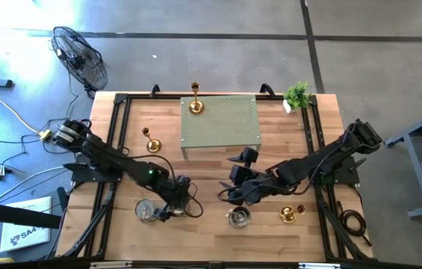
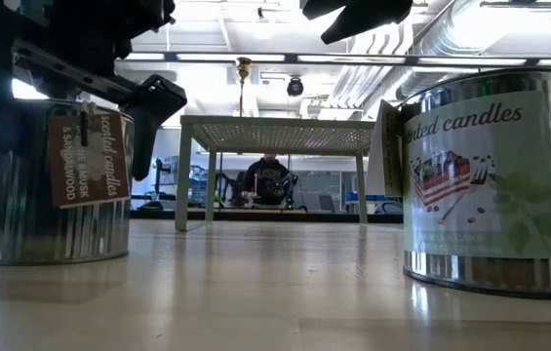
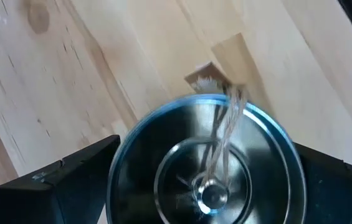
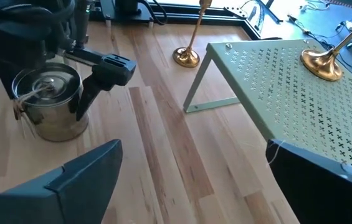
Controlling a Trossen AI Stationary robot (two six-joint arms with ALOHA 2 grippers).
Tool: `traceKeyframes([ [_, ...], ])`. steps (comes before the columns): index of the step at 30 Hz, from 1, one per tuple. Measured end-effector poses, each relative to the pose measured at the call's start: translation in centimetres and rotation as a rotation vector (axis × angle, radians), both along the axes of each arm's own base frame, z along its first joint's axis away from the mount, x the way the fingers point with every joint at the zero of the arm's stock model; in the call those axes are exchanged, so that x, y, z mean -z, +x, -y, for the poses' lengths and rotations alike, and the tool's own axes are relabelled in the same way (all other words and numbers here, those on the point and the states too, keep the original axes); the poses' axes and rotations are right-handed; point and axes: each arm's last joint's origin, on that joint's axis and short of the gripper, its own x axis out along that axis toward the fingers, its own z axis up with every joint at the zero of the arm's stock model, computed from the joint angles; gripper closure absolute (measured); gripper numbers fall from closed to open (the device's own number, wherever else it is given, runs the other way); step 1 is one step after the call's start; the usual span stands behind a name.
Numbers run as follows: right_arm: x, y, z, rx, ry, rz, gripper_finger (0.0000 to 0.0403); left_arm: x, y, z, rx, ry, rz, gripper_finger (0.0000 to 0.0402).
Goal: Pick & Place candle stick holders
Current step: Put the top silver scented candle on the shelf
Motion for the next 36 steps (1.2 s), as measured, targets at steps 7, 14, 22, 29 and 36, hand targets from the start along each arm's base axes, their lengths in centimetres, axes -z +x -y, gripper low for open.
traceKeyframes([
  [7,0.0,0.0,0.0,0.001,0.002,0.001,0.001,1.0,0.4,0.2,-0.01,-0.028,-0.039,0.0005],
  [14,0.0,0.0,0.0,0.001,0.004,0.002,0.0012,1.3,0.9,-0.4,0.009,-0.086,-0.062,0.0005],
  [22,0.0,0.0,0.0,0.003,0.018,0.003,0.0013,1.5,0.9,-0.6,0.009,-0.118,-0.06,0.0041],
  [29,0.0,0.0,0.0,0.003,0.018,0.001,0.0011,1.5,0.8,-0.6,0.019,-0.119,-0.063,0.0047],
  [36,0.0,0.0,-0.3,-0.029,0.015,0.003,0.0012,0.5,0.9,-0.8,0.0,-0.017,-0.121,0.0048],
])
